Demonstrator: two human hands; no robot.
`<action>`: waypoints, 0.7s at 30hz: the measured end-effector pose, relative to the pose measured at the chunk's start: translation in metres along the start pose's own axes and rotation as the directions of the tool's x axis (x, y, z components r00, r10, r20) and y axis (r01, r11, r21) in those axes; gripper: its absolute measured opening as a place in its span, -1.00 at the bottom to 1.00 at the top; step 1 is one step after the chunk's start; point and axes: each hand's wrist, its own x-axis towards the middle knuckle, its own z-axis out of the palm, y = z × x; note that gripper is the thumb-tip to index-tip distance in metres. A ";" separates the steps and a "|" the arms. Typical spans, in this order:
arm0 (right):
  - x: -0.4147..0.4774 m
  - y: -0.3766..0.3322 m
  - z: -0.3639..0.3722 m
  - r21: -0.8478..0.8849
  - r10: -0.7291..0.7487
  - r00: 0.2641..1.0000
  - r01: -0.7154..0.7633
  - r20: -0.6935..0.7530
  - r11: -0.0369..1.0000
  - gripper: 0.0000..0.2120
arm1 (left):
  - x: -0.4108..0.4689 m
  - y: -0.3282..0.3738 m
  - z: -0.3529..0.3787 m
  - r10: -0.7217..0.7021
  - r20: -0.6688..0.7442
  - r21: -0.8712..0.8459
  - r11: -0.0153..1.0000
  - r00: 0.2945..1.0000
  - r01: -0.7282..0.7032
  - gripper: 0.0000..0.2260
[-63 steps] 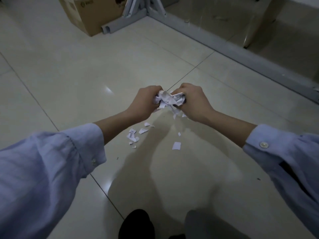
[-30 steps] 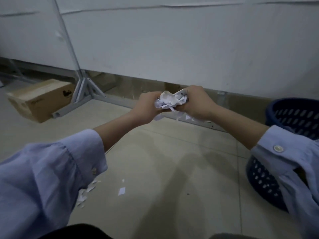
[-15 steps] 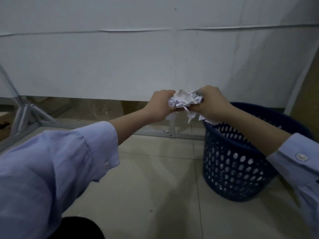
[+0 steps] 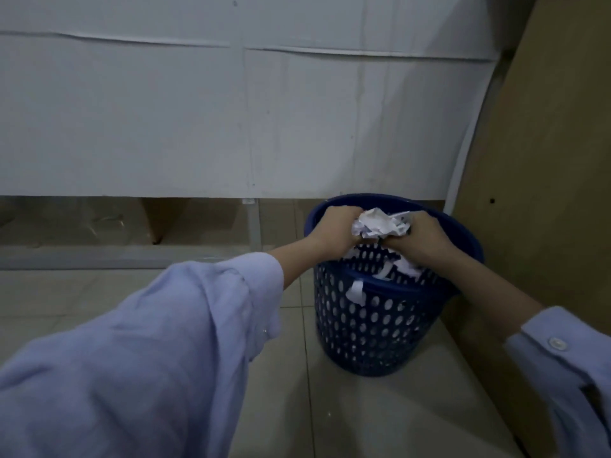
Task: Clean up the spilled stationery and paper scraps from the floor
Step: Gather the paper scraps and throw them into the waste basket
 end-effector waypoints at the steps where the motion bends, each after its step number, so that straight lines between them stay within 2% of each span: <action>1: 0.000 0.007 0.001 -0.012 0.024 1.000 -0.023 0.005 1.000 -0.90 | 0.001 0.001 0.007 0.008 0.015 0.012 1.000 1.000 -0.008 -0.78; 4: -0.006 0.018 0.003 0.000 0.029 0.999 -0.029 0.020 1.000 -0.88 | 0.001 0.002 0.018 0.016 0.019 0.024 1.000 1.000 -0.016 -0.91; 8: -0.009 0.020 0.006 0.029 -0.011 1.000 0.011 0.013 1.000 -0.79 | 0.000 -0.001 0.019 0.035 0.034 0.068 0.997 0.999 -0.037 -0.93; 11: -0.007 0.021 0.008 0.000 -0.044 0.999 0.044 0.020 0.999 -0.87 | -0.002 -0.003 0.022 -0.009 -0.009 -0.003 1.000 1.000 0.009 -0.82; 14: -0.008 0.022 0.008 0.040 -0.084 0.996 0.084 0.000 0.996 -0.88 | 0.000 -0.004 0.025 -0.039 -0.021 -0.047 0.998 0.999 0.038 -0.86; 17: -0.009 0.024 0.007 0.069 -0.047 0.998 0.050 -0.038 0.996 -0.69 | 0.001 -0.003 0.026 -0.050 -0.010 -0.031 0.998 0.999 0.049 -0.87; 21: -0.012 0.022 0.006 0.145 0.003 0.999 0.003 -0.045 0.989 -0.47 | 0.000 -0.005 0.028 -0.049 -0.028 -0.080 0.996 0.998 0.046 -0.65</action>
